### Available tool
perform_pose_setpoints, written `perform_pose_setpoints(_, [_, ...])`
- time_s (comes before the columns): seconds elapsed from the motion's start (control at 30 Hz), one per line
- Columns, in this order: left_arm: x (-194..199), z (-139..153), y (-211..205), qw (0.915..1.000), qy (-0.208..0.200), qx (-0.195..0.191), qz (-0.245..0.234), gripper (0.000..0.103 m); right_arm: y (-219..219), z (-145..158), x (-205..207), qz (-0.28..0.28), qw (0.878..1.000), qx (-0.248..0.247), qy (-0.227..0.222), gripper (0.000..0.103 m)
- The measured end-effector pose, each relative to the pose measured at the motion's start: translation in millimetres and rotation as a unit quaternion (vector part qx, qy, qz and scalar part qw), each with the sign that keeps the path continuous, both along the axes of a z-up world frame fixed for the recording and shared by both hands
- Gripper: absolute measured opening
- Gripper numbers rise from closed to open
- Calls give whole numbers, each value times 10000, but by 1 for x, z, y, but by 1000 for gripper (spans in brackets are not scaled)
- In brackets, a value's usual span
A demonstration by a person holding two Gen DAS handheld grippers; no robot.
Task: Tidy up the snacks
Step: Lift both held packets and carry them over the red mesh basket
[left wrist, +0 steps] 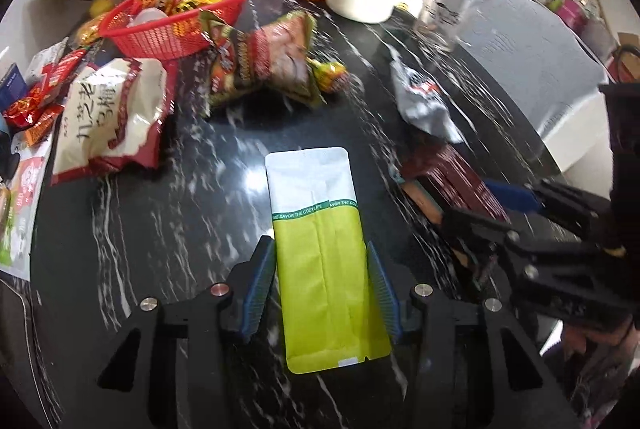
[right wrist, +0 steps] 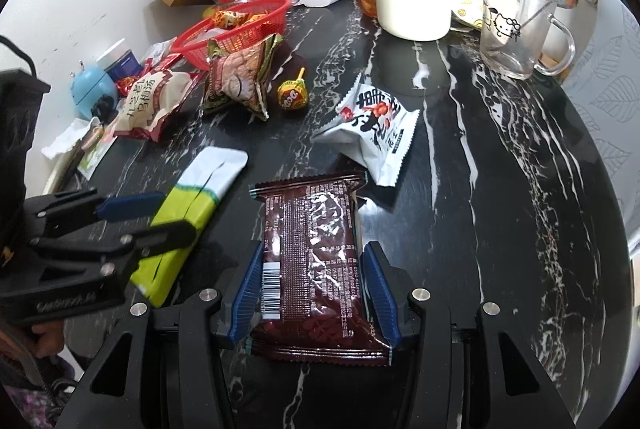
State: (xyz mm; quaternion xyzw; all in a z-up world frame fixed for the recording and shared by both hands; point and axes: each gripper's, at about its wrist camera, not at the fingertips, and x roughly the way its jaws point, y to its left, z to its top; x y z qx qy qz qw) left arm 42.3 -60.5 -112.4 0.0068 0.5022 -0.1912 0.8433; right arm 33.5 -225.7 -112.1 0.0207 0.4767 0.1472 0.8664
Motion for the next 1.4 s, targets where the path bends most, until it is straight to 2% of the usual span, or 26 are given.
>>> perform_pose_setpoints(0.27, [-5,3,-2,9999,-31,116,-7,50,-2,1,-12,-42,10000,-61,55,50])
perform_pose_setpoints(0.43, [-2,2,-19,9966,-285,771,-54,64,-1,1,-12,-50,9999,-153,48,51])
perform_pose_setpoints(0.5, [-3,1,-20,9969,-351,706,-25,64,1,0,-12,-30,9997,-248,57,53])
perform_pose_setpoints(0.57, [-3,1,-20,9967,-420,692,-22,62,1,-1,-12,-21,9994,-332,41,59])
perform_pose_setpoints(0.6, [-3,2,-19,9966,-465,674,-3,48,1,-1,-12,-25,9994,-357,35,62])
perform_pose_setpoints(0.87, [-4,4,-15,9975,-467,528,31,44,1,-2,-13,12,9986,-518,-41,66])
perform_pose_setpoints(0.9, [-5,5,-14,9979,-441,474,27,44,2,-3,-13,24,9984,-570,-63,66])
perform_pose_setpoints(0.97, [-7,6,-10,9986,-392,361,37,44,5,-3,-15,67,9975,-692,-145,50])
perform_pose_setpoints(1.0, [-7,7,-9,9987,-380,324,43,44,6,-2,-16,98,9971,-725,-187,47])
perform_pose_setpoints(1.4, [-15,34,1,9979,-621,-23,176,44,-2,12,-20,75,9997,-93,-209,44])
